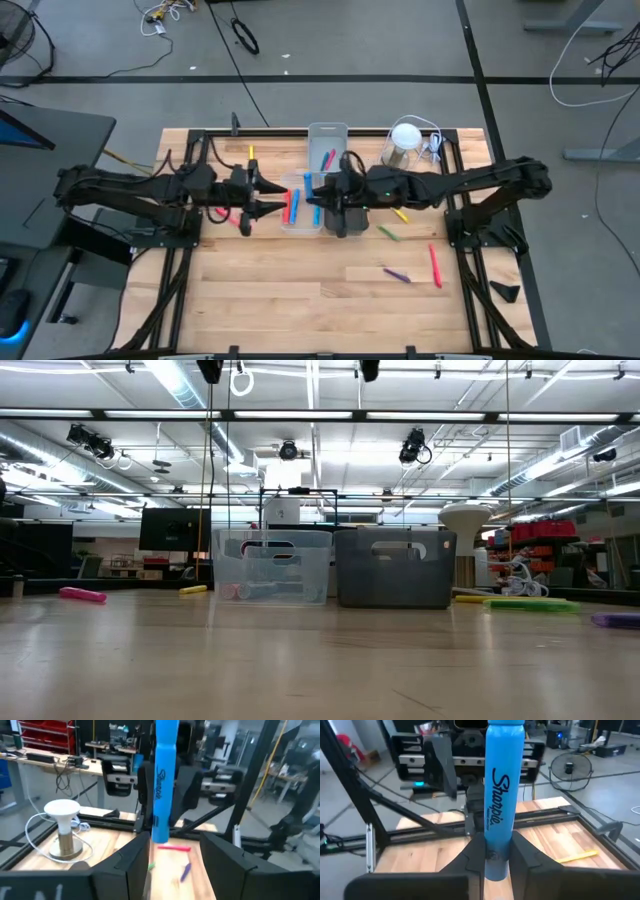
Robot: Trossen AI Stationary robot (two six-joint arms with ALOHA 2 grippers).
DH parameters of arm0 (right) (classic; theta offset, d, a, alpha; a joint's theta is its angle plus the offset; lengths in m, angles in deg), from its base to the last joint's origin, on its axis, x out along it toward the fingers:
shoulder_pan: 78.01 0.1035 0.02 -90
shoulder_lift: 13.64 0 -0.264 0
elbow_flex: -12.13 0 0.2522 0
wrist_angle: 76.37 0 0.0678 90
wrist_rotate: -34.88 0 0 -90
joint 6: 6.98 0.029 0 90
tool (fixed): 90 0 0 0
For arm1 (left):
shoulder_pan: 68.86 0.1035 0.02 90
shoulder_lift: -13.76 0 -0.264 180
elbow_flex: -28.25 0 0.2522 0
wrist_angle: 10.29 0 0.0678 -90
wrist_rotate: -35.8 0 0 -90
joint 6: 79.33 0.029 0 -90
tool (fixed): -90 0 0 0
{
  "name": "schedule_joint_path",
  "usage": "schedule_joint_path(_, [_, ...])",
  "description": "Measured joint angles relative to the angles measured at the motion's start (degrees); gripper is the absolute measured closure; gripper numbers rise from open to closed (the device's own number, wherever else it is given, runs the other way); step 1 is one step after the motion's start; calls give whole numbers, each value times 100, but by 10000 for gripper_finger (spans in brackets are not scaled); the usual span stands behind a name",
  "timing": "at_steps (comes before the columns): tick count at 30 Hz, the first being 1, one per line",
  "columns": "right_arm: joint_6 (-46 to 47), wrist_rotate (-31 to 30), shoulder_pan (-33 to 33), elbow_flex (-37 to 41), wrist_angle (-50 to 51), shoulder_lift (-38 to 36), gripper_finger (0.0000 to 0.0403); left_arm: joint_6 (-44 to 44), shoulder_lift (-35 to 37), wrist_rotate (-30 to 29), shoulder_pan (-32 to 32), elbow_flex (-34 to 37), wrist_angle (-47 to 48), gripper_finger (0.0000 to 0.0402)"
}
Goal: Pick & Place Markers
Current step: Put the blue highlighter into the transparent bin
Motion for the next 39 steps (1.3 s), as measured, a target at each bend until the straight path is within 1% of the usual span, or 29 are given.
schedule_joint_path(2, [-78, 134, -53, -156, 191, 111, 358, 99, -219, -30, 37, -168, 37, 220])
schedule_joint_path(5, [-156, 325, -111, -295, 182, 222, 358, 98, -501, 43, 171, -431, 26, 220])
schedule_joint_path(12, [-227, 492, -170, -332, 101, 240, 358, 109, -1076, 238, 421, -1014, 5, 220])
schedule_joint_path(17, [-227, 556, -172, -331, 186, 240, 358, 102, -1368, 344, 494, -1219, 32, 220])
schedule_joint_path(19, [-228, 566, -170, -331, 186, 240, 358, 97, -1377, 354, 492, -1246, 36, 224])
schedule_joint_path(22, [-265, 580, -171, -331, 204, 240, 358, 19, -1371, 352, 492, -1272, -18, 248])
schedule_joint_path(26, [-352, 546, -177, -331, 226, 236, 355, -44, -1370, 357, 496, -1272, -182, 311])
schedule_joint_path(28, [-318, 568, -185, -331, 225, 229, 331, -16, -1368, 406, 497, -1272, -221, 337])
schedule_joint_path(34, [-362, 611, -278, -327, 386, 211, 231, -386, -1363, 264, 509, -1272, -236, 337])
schedule_joint_path(37, [-378, 611, -296, -325, 769, 56, 198, -530, -1361, -66, 509, -1272, -223, 337])
schedule_joint_path(39, [-499, 602, -297, -325, 1068, -144, 185, -755, -1361, -307, 544, -1272, -153, 337])
